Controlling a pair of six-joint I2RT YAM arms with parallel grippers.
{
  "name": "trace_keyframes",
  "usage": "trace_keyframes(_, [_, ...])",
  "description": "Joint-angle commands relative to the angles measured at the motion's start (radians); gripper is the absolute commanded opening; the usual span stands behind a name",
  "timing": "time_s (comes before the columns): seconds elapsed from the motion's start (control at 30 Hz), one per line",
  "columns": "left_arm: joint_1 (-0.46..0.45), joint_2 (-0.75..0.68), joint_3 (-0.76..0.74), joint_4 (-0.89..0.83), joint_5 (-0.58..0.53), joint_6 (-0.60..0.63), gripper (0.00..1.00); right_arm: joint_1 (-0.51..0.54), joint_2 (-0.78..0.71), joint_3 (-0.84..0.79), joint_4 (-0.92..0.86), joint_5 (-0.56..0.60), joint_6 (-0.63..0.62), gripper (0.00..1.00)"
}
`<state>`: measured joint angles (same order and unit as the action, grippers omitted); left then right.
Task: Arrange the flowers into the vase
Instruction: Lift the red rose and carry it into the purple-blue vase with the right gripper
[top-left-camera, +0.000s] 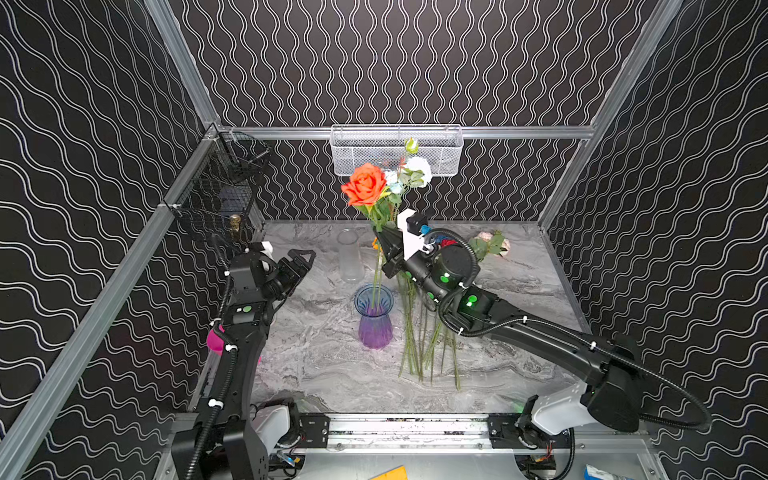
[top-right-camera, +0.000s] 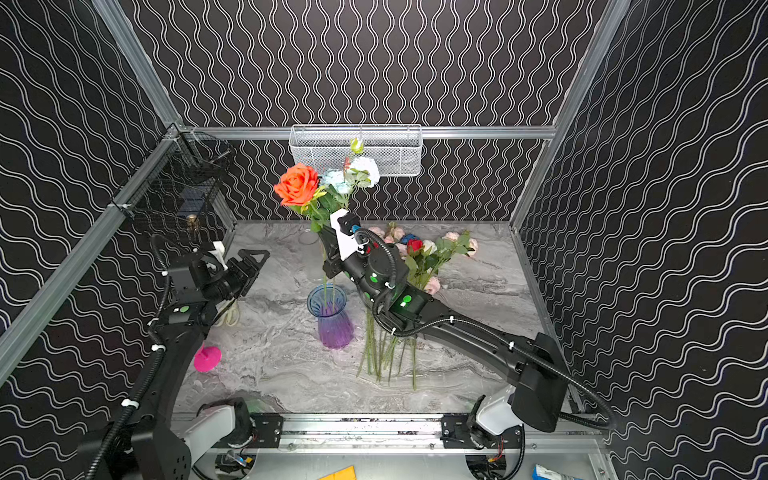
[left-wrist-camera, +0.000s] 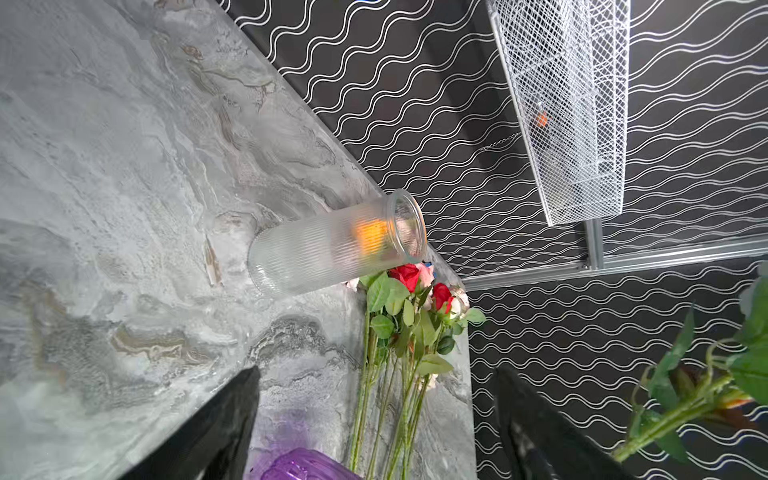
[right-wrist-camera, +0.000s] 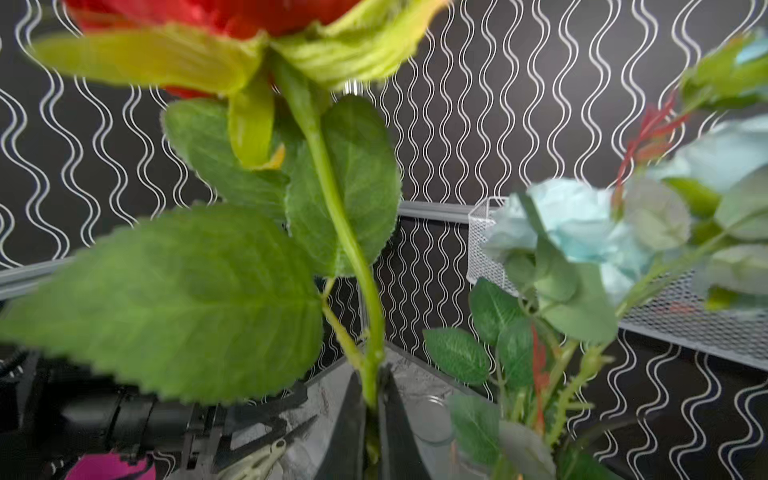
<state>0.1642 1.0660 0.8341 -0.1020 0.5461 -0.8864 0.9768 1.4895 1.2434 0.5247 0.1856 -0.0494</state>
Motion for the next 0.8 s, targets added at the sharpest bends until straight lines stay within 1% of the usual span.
trace_keyframes(0.0, [0.009,0.004,-0.002,0.070,0.048,-0.029,0.90,0.018,0.007,-0.039,0.039,0.020,0.025,0.03])
trace_keyframes(0.1, [0.011,0.005,-0.010,0.089,0.053,-0.035,0.90,0.029,-0.002,-0.084,0.028,0.046,0.057,0.07])
trace_keyframes(0.17, [0.012,0.008,-0.010,0.086,0.054,-0.038,0.90,0.031,-0.015,-0.117,0.019,0.064,0.092,0.14])
trace_keyframes(0.2, [0.015,0.010,-0.012,0.090,0.059,-0.041,0.90,0.034,-0.023,-0.132,0.010,0.073,0.112,0.20])
trace_keyframes(0.23, [0.014,0.012,-0.012,0.095,0.064,-0.043,0.90,0.036,-0.030,-0.147,0.003,0.072,0.122,0.23])
trace_keyframes(0.3, [0.014,0.014,-0.016,0.103,0.068,-0.048,0.90,0.048,-0.036,-0.142,-0.035,0.095,0.130,0.26])
trace_keyframes(0.37, [0.014,0.017,-0.022,0.114,0.074,-0.058,0.90,0.058,-0.042,-0.125,-0.082,0.100,0.123,0.32])
trace_keyframes(0.43, [0.014,0.018,-0.026,0.129,0.084,-0.065,0.90,0.066,-0.062,-0.132,-0.088,0.111,0.122,0.35])
trace_keyframes(0.5, [0.014,0.015,-0.026,0.120,0.070,-0.057,0.90,0.076,-0.089,-0.135,-0.094,0.111,0.125,0.37])
trace_keyframes(0.57, [0.016,0.015,-0.021,0.106,0.063,-0.049,0.90,0.083,-0.099,-0.115,-0.133,0.096,0.128,0.40])
trace_keyframes(0.63, [0.017,0.016,-0.020,0.111,0.071,-0.051,0.90,0.099,-0.108,-0.092,-0.179,0.105,0.131,0.42])
trace_keyframes(0.77, [0.016,0.016,-0.020,0.097,0.054,-0.041,0.90,0.136,-0.163,-0.089,-0.234,0.135,0.124,0.44])
